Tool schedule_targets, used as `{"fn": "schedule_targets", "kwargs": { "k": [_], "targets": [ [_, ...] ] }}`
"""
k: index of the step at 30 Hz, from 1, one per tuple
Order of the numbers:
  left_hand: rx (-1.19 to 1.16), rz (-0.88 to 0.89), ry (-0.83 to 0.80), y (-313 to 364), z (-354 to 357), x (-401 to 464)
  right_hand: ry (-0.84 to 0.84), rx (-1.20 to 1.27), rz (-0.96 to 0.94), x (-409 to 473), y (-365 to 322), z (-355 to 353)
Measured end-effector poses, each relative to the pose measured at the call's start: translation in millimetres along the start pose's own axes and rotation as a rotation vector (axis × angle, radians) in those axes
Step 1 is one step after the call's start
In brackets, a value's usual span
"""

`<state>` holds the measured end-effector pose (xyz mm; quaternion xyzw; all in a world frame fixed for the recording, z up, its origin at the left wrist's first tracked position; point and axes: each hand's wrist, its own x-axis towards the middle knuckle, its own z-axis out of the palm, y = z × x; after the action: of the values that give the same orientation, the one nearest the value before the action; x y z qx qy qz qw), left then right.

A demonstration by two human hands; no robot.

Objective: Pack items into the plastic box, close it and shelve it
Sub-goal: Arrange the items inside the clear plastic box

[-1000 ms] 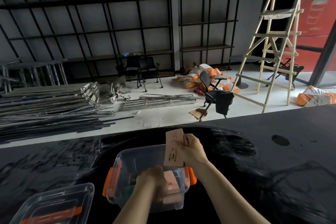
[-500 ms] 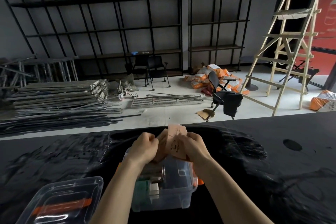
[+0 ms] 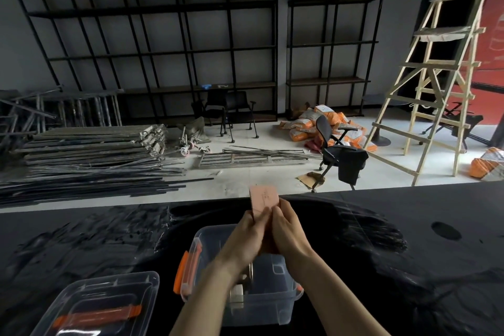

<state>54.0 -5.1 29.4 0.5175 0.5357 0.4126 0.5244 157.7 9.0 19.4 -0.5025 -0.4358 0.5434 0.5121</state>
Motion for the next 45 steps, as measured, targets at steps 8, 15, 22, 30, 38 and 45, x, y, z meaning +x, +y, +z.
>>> {"fn": "schedule_targets", "kwargs": {
  "k": [8,15,22,30,38,45],
  "targets": [
    [-0.278,0.103,0.314,2.7,-1.1,-3.1,-0.182,0.006,-0.129,-2.9,3.2,4.2],
    [-0.350,0.216,0.462,4.9,-8.0,-18.1,-0.052,0.244,-0.085,-1.2,-2.6,-11.9],
    [-0.304,0.226,0.383,35.1,-28.0,-7.9,-0.195,0.181,-0.142,-3.1,-22.7,-15.2],
    [0.015,0.554,0.761,30.2,-17.3,-0.4,-0.088,0.118,-0.003,-21.3,-27.4,8.1],
    [-0.015,0.559,0.736,28.6,-13.6,-4.4,0.195,0.107,0.007,-12.2,-24.3,15.9],
    [-0.458,0.207,0.317,6.5,0.5,-21.3,0.258,0.438,0.206,-10.2,-24.6,14.6]
  ]
}}
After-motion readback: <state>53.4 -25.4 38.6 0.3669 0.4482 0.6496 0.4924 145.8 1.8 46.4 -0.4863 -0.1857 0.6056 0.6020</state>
